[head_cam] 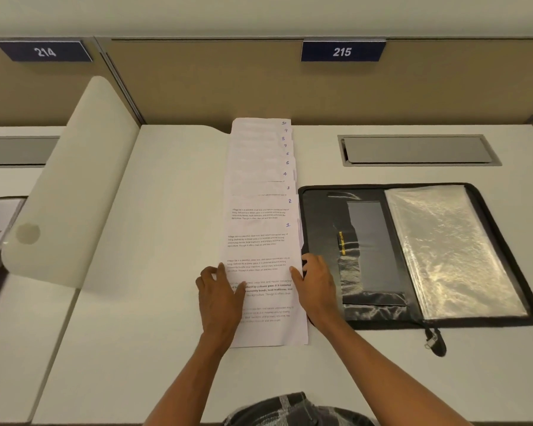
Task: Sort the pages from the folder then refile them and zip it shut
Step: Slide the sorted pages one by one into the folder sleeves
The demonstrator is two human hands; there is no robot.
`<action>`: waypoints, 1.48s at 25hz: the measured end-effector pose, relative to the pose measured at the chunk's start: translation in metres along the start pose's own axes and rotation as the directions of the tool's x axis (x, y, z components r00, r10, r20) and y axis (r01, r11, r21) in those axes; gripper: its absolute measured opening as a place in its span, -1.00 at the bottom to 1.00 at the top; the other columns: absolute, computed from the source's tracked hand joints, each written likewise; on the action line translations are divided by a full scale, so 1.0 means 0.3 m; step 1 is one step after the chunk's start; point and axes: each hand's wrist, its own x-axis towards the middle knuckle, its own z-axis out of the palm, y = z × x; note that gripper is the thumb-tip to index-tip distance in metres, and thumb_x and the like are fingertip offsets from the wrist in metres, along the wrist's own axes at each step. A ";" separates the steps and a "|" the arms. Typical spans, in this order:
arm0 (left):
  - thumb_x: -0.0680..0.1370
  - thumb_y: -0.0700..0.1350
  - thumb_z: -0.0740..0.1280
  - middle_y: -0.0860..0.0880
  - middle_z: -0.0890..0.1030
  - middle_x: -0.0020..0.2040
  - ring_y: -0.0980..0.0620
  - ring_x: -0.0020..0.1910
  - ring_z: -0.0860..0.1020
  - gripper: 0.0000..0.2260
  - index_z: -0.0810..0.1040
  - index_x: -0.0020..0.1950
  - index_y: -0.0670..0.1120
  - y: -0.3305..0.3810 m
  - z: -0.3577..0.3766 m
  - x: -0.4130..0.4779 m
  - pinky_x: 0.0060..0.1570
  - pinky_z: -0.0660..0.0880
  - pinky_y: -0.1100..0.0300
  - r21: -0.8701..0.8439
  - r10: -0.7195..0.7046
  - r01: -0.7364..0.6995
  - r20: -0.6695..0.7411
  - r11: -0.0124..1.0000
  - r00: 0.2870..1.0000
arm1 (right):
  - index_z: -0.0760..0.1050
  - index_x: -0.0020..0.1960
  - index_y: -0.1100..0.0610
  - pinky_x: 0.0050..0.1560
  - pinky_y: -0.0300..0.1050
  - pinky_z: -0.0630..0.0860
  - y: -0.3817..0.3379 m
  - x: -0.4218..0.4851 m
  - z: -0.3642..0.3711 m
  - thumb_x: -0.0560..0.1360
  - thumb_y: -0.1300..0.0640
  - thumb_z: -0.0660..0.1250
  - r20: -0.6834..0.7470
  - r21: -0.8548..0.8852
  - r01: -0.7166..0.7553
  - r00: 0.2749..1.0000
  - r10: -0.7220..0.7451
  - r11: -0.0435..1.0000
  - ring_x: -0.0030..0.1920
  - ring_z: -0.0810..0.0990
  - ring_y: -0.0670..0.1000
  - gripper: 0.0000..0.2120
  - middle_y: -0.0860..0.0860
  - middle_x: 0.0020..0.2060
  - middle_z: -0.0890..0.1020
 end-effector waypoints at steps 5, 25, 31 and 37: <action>0.61 0.03 0.41 -0.15 0.33 0.43 -0.14 0.37 0.29 -0.42 0.34 0.54 -0.18 -0.003 0.007 -0.002 0.22 0.49 -0.02 -0.027 -0.001 0.001 0.000 1.000 1.000 | 0.48 0.16 0.03 -0.04 -0.07 0.69 -0.037 0.016 -0.009 0.56 0.08 0.46 -0.012 0.052 -0.023 1.000 0.023 0.998 -0.07 0.66 -0.04 -0.77 -0.05 0.07 0.66; 0.68 0.08 0.29 -0.20 0.35 0.52 -0.20 0.52 0.28 -0.46 0.33 0.58 -0.16 0.014 -0.082 0.011 0.45 0.35 -0.19 -0.296 -0.151 0.118 -0.092 0.948 0.984 | 0.60 0.03 0.05 -0.06 -0.19 0.68 -0.038 -0.022 -0.204 0.57 0.16 0.45 0.041 0.487 -0.047 0.999 0.031 0.872 -0.06 0.71 -0.09 -0.94 -0.07 -0.06 0.71; 0.69 -0.06 0.33 0.06 0.71 -0.18 0.10 -0.25 0.61 -0.78 0.64 -0.03 -0.17 0.148 -0.114 -0.014 -0.23 0.52 0.23 -0.770 -0.159 0.246 0.188 0.589 0.969 | 0.59 0.06 0.10 0.00 -0.05 0.70 0.043 0.015 -0.365 0.57 0.16 0.44 0.164 0.617 -0.146 0.985 0.055 0.773 -0.01 0.73 -0.01 -0.92 -0.02 -0.04 0.73; 0.65 -0.20 0.38 -0.15 0.75 0.09 -0.16 0.07 0.72 -0.83 0.67 0.21 -0.20 0.338 -0.015 -0.098 0.11 0.65 -0.06 -0.839 -0.125 0.310 0.284 0.447 0.951 | 0.56 0.05 0.15 0.06 0.06 0.69 0.213 0.083 -0.534 0.61 0.19 0.38 0.232 0.599 -0.190 0.971 0.059 0.778 0.02 0.73 0.07 -0.97 0.03 -0.03 0.73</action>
